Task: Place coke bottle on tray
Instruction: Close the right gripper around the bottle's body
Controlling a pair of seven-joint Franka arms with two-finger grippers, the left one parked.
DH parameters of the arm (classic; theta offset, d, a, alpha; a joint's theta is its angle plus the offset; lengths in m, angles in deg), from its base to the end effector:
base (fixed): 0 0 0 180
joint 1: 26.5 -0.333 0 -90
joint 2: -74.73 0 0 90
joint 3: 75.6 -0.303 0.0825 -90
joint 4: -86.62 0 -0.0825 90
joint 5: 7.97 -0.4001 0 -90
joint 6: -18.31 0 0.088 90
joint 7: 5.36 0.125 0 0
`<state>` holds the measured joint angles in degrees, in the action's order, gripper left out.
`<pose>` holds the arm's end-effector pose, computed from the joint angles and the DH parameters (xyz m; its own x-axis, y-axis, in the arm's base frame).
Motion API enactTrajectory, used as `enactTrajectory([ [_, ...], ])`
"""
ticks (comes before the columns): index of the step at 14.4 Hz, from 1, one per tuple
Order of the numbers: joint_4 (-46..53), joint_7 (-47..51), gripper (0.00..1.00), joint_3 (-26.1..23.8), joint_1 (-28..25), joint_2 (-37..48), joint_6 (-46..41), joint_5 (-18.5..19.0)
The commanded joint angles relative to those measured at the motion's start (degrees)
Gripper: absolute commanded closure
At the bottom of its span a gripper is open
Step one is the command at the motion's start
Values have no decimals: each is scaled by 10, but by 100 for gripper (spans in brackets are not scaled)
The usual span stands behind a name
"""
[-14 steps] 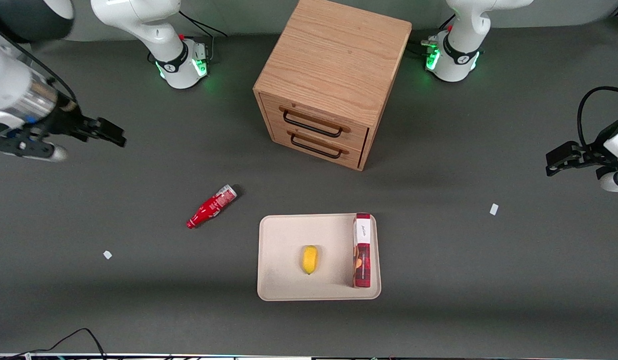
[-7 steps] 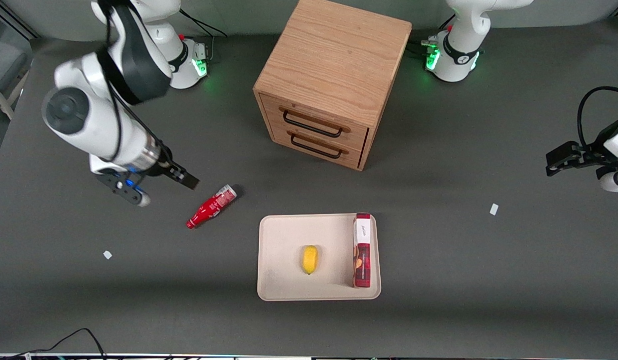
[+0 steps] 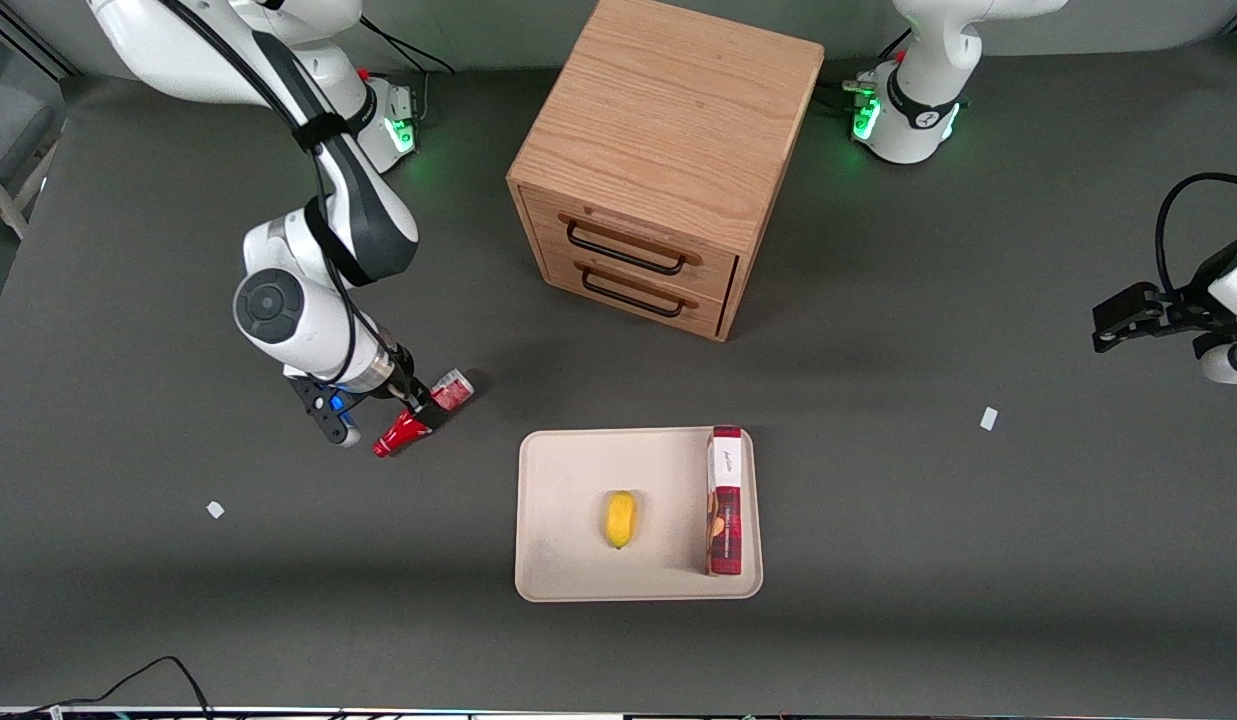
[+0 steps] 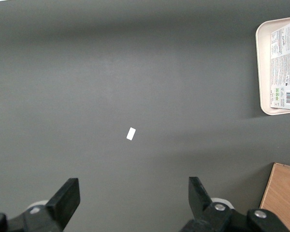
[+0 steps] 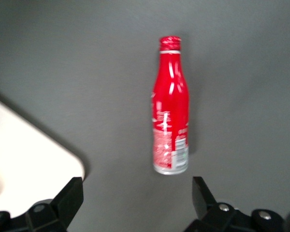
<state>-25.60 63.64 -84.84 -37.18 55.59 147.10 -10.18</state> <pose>0.5780 0.2094 0.2636 0.6271 -0.7736 -0.0914 -0.7762 -0.6304 0.0103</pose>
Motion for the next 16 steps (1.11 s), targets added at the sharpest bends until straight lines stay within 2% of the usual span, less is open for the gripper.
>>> enactTrajectory([
  [1, -19, 15, 0, 0, 3, -9, 22, 15],
  [8, -34, 16, 0, 6, 3, -76, 111, 29],
  [16, -33, 16, 0, 23, 4, -105, 116, 55],
])
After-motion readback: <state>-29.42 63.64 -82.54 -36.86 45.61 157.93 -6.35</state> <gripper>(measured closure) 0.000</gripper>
